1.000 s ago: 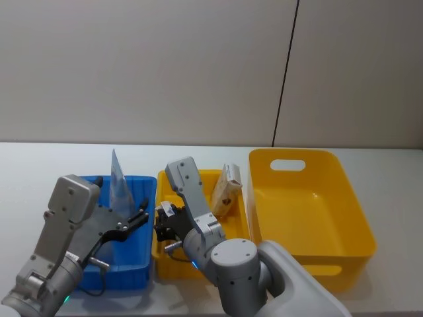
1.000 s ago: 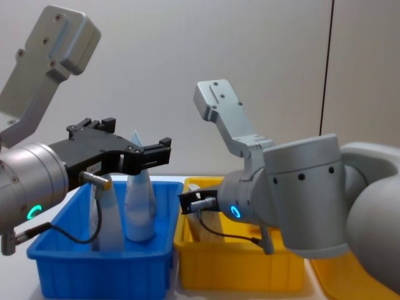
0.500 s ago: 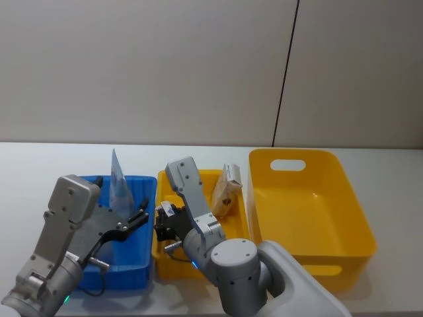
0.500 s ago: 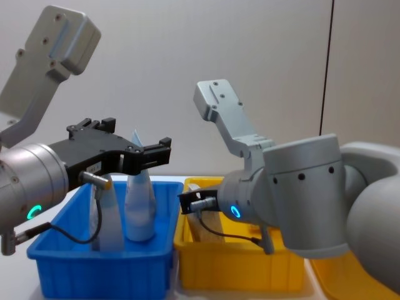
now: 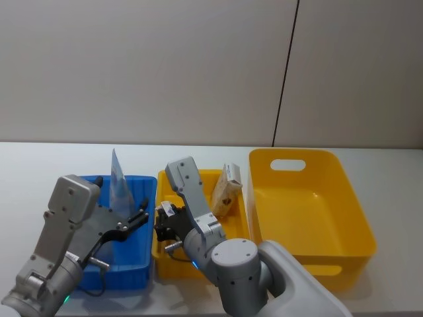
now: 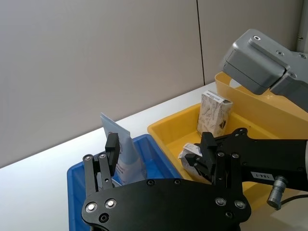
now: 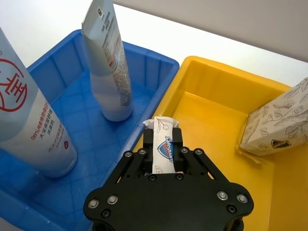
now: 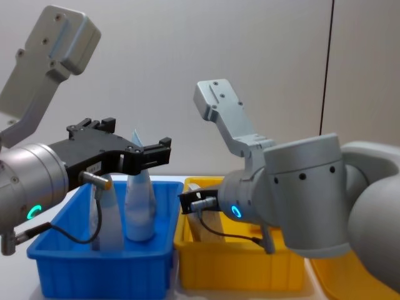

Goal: Bimanual collaborative sorting of washing and personal care products

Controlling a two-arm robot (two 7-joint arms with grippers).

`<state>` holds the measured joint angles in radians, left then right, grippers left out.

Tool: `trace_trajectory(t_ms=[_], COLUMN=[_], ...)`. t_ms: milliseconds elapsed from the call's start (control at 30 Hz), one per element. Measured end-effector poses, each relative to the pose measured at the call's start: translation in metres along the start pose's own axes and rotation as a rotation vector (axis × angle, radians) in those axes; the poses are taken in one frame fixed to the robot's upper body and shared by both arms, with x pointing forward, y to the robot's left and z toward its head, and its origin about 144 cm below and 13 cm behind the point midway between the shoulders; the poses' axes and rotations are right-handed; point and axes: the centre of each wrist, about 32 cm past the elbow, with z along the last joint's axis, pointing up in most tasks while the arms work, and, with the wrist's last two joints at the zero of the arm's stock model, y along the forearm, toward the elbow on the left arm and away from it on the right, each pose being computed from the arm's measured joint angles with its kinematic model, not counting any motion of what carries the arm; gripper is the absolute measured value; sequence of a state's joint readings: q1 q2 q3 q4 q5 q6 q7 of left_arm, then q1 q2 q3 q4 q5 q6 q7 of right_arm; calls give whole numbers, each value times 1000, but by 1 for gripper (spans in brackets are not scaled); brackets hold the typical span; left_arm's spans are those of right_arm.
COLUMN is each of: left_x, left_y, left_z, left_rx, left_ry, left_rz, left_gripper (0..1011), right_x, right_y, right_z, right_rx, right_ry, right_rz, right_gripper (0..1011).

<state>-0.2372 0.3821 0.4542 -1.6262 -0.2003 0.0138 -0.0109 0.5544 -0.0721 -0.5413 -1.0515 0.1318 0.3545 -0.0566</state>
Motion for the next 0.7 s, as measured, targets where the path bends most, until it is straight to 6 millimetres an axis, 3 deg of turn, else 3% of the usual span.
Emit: trace_trajectory(t_ms=[400, 700], left_x=[0, 0], left_y=[0, 0], left_z=[0, 0], left_rx=[0, 0], left_ry=[0, 0], left_rz=[0, 0], left_gripper=[1001, 1001], right_x=[8, 19], right_y=[-12, -31], right_z=[11, 40], right_rx=[12, 49], right_ry=[-65, -148], right_rz=[-6, -36], right_gripper=[186, 186])
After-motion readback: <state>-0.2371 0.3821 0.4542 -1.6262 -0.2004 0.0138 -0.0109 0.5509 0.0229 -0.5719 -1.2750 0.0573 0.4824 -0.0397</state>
